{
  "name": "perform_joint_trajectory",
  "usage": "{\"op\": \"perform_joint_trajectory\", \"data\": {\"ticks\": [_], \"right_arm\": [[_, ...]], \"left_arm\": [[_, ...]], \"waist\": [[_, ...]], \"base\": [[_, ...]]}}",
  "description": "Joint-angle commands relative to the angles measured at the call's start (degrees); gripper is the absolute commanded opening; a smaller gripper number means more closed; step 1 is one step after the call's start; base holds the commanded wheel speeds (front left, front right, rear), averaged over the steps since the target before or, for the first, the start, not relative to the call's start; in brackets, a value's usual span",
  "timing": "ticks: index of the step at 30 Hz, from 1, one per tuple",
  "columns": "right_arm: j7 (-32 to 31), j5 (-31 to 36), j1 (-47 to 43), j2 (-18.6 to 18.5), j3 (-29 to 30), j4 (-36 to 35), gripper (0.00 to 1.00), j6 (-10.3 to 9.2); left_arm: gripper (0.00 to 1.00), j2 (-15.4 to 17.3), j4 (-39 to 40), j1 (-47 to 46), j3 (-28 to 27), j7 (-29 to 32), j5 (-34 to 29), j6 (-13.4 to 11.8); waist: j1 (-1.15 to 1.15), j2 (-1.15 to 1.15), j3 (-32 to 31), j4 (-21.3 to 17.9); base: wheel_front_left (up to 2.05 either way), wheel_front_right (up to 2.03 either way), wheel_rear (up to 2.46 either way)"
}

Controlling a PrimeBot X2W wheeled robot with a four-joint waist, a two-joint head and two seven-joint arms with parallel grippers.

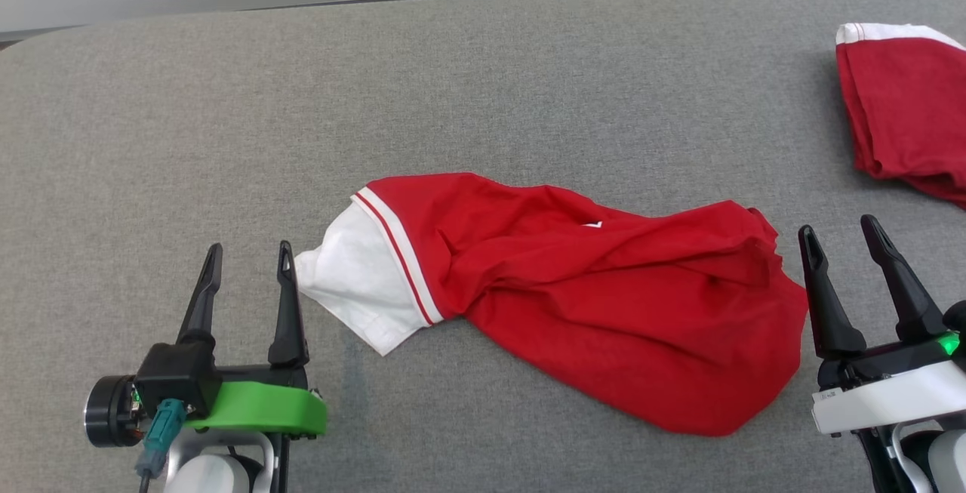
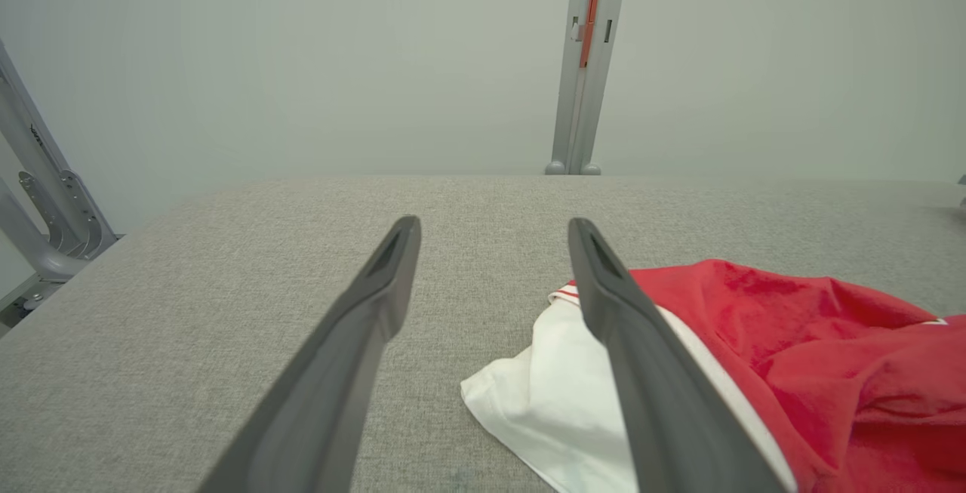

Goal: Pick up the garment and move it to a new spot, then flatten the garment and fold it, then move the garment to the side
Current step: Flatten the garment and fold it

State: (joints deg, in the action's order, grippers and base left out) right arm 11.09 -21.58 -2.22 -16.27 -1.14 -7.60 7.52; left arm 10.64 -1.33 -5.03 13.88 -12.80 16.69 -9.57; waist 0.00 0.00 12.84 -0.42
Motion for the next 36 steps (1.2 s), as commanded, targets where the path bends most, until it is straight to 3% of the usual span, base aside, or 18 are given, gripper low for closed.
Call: {"op": "perform_joint_trajectory", "data": {"ticks": [1, 6, 19, 20, 21, 22, 35, 36], "right_arm": [[-0.19, -0.38, 0.16, -0.17, -0.09, -0.07, 1.0, -0.07], [-0.45, -0.46, 0.92, -0.14, -0.08, -1.02, 1.0, -0.07], [-1.31, -0.83, 2.16, 0.52, -0.15, -0.35, 1.0, -0.07], [-1.47, -0.77, 2.09, 0.55, -0.24, -0.28, 1.0, -0.07], [-1.97, -0.7, 2.0, 0.45, -0.37, -0.13, 1.0, -0.07], [-2.33, -0.35, 1.95, 0.12, -0.65, -0.06, 1.0, -0.07], [-6.86, -1.61, 3.74, -2.38, -7.44, 2.43, 1.0, -0.07], [-6.67, -1.74, 4.14, -2.33, -7.58, 2.98, 0.55, -0.07]], "left_arm": [[1.0, 0.87, -0.03, -0.28, 0.04, 0.33, -0.12, 0.19], [1.0, 2.11, -3.6, -3.91, 0.42, 3.42, 0.62, 1.91], [1.0, 1.92, -24.49, -13.54, 2.75, 16.24, 5.48, 7.56], [0.8, 1.56, -25.37, -13.69, 3.2, 16.79, 5.62, 7.82], [0.49, 1.5, -25.94, -13.89, 3.39, 16.73, 5.64, 8.03], [0.0, 1.51, -26.49, -14.12, 3.49, 16.51, 5.68, 8.15], [0.0, 0.68, -29.31, -15.45, 3.65, 13.29, 6.55, 8.61], [0.0, 0.59, -29.28, -15.54, 3.55, 12.73, 6.68, 8.55]], "waist": [[0.0, 0.0, 0.15, -0.04], [0.0, 0.0, 1.72, -0.03], [0.0, 0.0, 5.49, -2.09], [0.0, 0.0, 5.54, -2.18], [0.0, 0.0, 5.59, -2.25], [0.0, 0.0, 5.65, -2.3], [0.0, 0.0, 6.1, -1.2], [0.0, 0.0, 6.18, -1.06]], "base": [[0.0, 0.0, 0.0], [0.0, 0.0, 0.0], [0.0, 0.0, 0.0], [0.0, 0.0, 0.0], [0.0, 0.0, 0.0], [0.0, 0.0, 0.0], [0.0, 0.0, 0.0], [0.0, 0.0, 0.0]]}}
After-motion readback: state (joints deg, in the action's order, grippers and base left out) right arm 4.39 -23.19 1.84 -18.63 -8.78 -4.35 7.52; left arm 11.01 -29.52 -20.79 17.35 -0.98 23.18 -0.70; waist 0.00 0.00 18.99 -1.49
